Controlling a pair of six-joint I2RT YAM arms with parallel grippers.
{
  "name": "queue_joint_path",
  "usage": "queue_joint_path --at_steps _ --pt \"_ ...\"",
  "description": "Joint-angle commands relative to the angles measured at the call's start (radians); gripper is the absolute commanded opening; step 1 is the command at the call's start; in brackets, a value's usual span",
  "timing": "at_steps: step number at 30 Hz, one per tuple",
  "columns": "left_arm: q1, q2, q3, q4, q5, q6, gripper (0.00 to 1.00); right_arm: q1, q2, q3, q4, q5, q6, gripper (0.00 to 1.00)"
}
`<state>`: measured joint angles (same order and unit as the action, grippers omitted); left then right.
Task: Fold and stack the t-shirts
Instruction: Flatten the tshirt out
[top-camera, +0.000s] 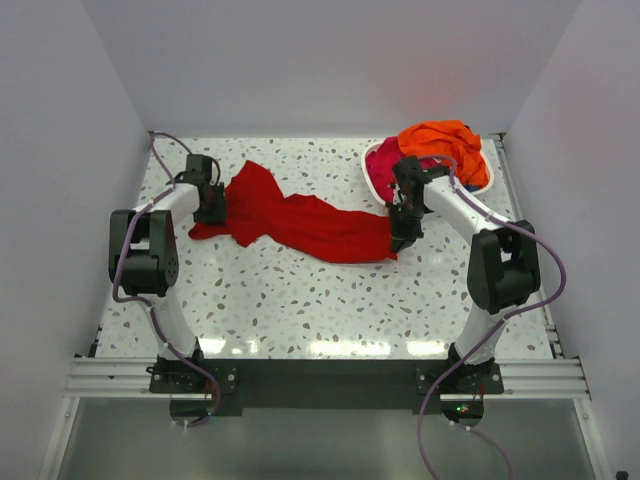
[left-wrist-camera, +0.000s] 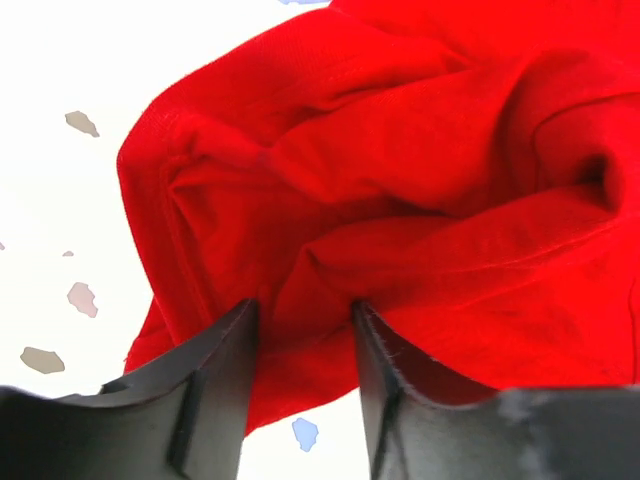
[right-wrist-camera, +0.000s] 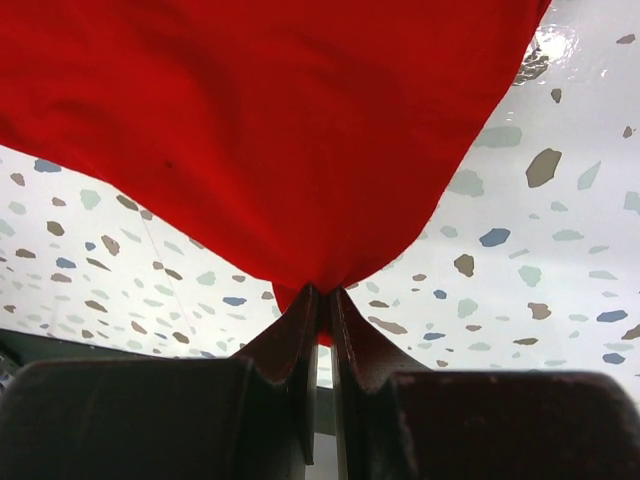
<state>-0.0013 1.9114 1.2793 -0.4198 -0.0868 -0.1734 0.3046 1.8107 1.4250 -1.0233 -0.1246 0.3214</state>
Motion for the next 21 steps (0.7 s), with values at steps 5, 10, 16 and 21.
queue_joint_path --at_steps 5,10,16,21 --pt "0.001 0.034 0.041 0.027 0.001 0.018 0.20 -0.002 -0.039 0.025 -0.004 -0.014 0.018 0.10" --pt "0.027 -0.023 0.080 -0.062 -0.022 0.014 0.00 -0.002 -0.056 0.074 -0.052 0.029 0.004 0.08" --pt "0.041 -0.113 0.161 -0.350 0.059 -0.018 0.00 -0.002 -0.089 0.155 -0.142 0.060 -0.008 0.01" --pt "0.053 -0.251 0.117 -0.430 0.168 -0.075 0.00 -0.002 -0.157 0.118 -0.190 0.077 -0.024 0.00"
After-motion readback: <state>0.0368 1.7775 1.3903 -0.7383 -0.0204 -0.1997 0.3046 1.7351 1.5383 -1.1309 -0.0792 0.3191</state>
